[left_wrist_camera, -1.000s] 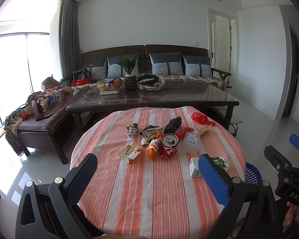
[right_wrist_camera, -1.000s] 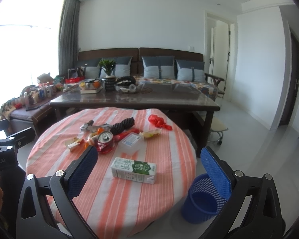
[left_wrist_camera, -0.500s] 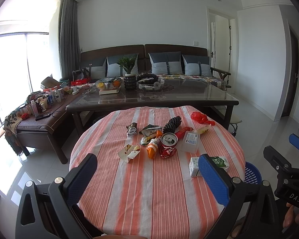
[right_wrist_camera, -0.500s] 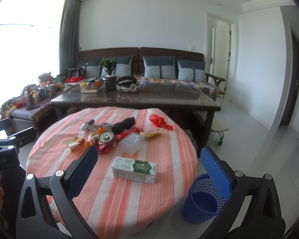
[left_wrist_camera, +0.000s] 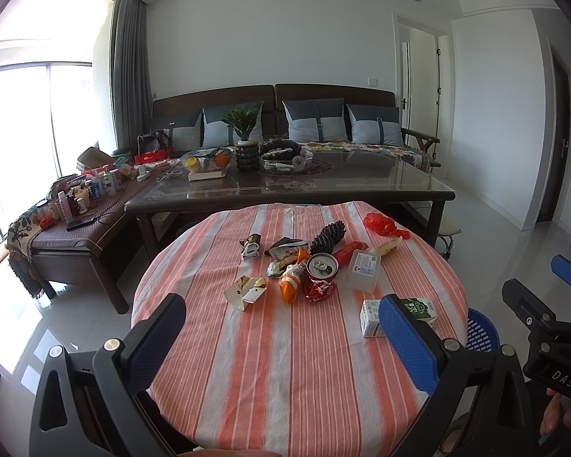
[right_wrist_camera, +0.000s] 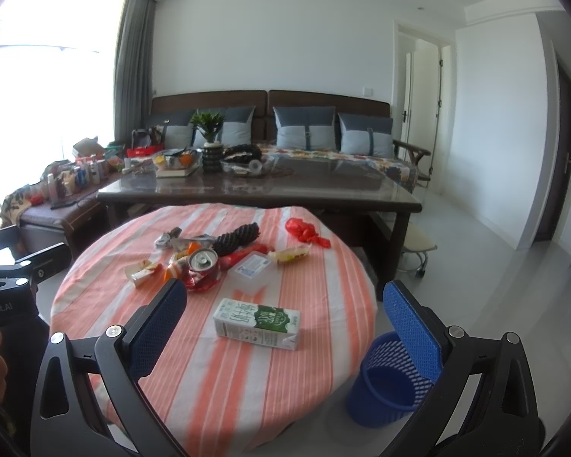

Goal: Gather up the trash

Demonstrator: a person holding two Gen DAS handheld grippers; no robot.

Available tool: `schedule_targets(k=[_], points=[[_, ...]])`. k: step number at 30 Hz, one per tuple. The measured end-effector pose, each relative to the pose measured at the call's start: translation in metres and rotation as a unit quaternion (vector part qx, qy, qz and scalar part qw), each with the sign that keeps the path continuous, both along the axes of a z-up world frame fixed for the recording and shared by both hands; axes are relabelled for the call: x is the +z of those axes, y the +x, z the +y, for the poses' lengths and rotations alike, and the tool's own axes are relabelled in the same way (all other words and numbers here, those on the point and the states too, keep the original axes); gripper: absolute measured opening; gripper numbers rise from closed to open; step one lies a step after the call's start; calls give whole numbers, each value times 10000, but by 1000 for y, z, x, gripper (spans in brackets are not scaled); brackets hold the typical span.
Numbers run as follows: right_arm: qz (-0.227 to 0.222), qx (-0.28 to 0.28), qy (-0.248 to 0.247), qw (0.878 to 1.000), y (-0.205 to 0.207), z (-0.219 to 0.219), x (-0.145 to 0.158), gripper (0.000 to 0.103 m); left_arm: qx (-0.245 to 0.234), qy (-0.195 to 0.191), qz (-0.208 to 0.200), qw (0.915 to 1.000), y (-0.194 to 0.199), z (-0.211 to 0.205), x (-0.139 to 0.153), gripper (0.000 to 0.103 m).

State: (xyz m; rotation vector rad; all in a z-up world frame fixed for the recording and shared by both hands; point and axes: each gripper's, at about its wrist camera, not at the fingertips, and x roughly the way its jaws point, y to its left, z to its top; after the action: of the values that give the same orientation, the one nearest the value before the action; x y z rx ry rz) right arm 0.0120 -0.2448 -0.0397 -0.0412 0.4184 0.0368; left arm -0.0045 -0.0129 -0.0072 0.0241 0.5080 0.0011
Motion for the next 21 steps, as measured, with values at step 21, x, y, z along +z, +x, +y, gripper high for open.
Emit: schedule_targets(k=[21], points=[[41, -13, 24, 10000, 1, -8, -1, 103, 8, -11, 89, 10000, 0, -1, -5, 103]])
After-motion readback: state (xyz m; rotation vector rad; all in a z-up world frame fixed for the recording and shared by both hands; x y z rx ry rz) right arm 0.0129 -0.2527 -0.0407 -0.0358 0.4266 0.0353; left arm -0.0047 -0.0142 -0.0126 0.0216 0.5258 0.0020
